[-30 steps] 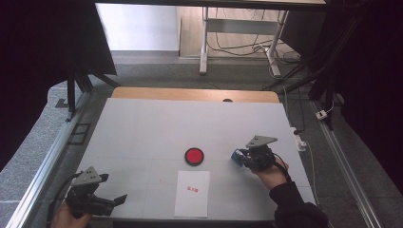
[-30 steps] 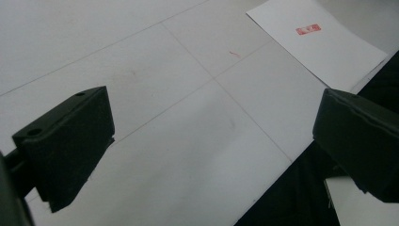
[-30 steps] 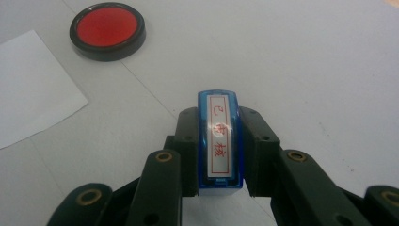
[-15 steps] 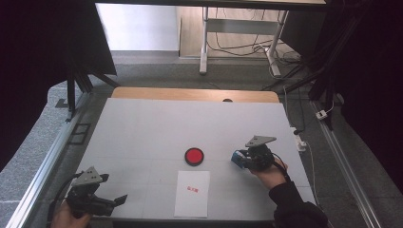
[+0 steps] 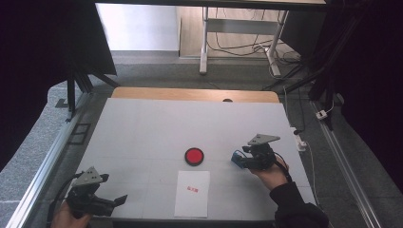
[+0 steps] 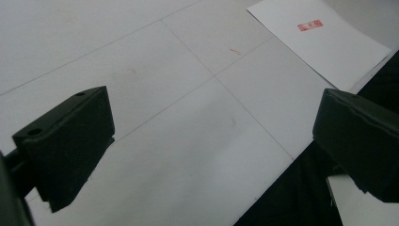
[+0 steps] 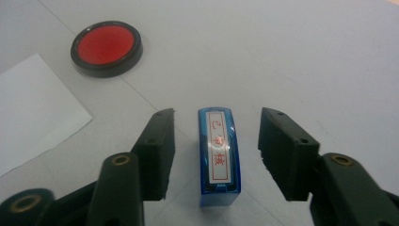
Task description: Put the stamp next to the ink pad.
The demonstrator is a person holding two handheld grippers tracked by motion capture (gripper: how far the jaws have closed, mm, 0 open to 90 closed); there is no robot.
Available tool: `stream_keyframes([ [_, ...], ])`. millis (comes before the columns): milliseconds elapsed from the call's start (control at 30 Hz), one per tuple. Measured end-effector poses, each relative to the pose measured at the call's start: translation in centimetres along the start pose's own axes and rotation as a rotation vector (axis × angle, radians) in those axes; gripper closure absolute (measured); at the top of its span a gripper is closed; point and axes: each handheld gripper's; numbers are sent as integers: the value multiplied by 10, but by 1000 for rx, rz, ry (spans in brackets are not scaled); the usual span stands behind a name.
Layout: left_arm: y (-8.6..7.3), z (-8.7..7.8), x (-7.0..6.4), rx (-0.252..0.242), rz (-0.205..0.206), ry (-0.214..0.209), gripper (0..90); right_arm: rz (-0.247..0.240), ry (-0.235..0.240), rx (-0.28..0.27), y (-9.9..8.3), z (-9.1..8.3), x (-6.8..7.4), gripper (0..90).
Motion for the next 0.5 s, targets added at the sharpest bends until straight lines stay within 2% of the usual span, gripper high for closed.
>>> stream_keyframes([
  [100, 0, 0, 0, 0, 0, 2, 0, 10, 8, -9, 1, -4, 1, 415],
  [200, 0, 0, 0, 0, -2, 3, 0, 45, 36, -9, 2, -7, 2, 378],
  [500, 0, 0, 0, 3, 2, 1, 0, 107, 69, -29, 3, -22, 9, 226],
])
Point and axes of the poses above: each handheld gripper's, and its own axes: z roughly forward along the jaws, y roughly out of its top, x roughly to its left, and after that the axes turned 13 degrees about z, right-handed
